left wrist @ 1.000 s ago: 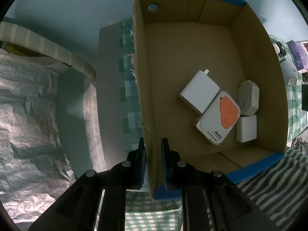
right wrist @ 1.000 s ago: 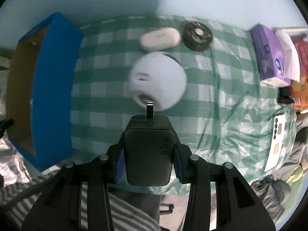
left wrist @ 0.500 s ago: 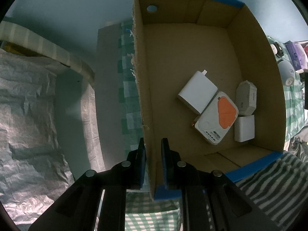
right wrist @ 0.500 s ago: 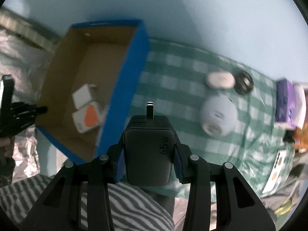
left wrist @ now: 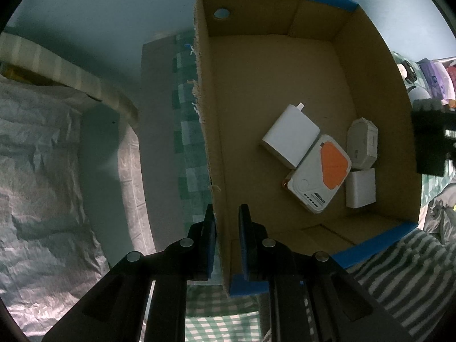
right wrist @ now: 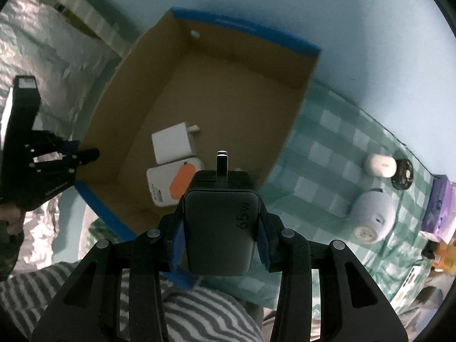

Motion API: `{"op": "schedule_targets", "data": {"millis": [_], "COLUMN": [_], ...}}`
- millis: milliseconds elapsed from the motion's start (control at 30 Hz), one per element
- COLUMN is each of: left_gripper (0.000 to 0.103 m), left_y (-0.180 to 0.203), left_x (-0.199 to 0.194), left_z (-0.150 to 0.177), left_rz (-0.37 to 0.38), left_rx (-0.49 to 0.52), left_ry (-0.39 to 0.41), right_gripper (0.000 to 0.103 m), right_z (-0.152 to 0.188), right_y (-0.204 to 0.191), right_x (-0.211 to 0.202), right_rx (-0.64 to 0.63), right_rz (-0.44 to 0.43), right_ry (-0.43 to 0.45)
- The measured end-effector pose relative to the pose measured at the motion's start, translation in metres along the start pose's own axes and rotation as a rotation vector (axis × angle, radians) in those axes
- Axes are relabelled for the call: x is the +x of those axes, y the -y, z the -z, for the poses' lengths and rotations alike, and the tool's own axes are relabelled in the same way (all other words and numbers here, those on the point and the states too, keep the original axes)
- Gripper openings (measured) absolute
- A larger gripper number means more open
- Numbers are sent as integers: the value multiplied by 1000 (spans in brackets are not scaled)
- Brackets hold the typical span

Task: Flip cup upside down
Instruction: 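Carry the black charger over the box with the right gripper, then lower the black charger into the box and open the right gripper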

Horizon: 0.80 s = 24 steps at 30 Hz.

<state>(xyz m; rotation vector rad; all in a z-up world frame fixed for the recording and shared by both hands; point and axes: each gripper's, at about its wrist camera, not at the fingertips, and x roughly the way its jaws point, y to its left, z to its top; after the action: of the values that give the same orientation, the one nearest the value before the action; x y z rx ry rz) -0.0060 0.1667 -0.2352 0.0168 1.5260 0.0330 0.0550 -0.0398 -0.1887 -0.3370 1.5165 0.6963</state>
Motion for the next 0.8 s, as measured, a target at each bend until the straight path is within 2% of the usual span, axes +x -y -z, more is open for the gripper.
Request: {"op": "schedule_targets", "data": {"millis": [300, 700, 800], "left_gripper": [13, 13, 13], "left_y": [0, 2, 3], "left_x": [0, 0, 0], "left_z": [1, 0, 0], "left_rz": [3, 1, -1], "left_rx": [10, 11, 13], "left_ry": [3, 3, 2], "right_gripper": [41, 43, 43], "right_z": [-9, -5, -5], "right_y": [-14, -28, -26], "right_x": [19, 45, 42], "right_rx": [-43, -89, -80], "right_rz": [39, 40, 37], "right_ry": [-18, -76, -61]}}
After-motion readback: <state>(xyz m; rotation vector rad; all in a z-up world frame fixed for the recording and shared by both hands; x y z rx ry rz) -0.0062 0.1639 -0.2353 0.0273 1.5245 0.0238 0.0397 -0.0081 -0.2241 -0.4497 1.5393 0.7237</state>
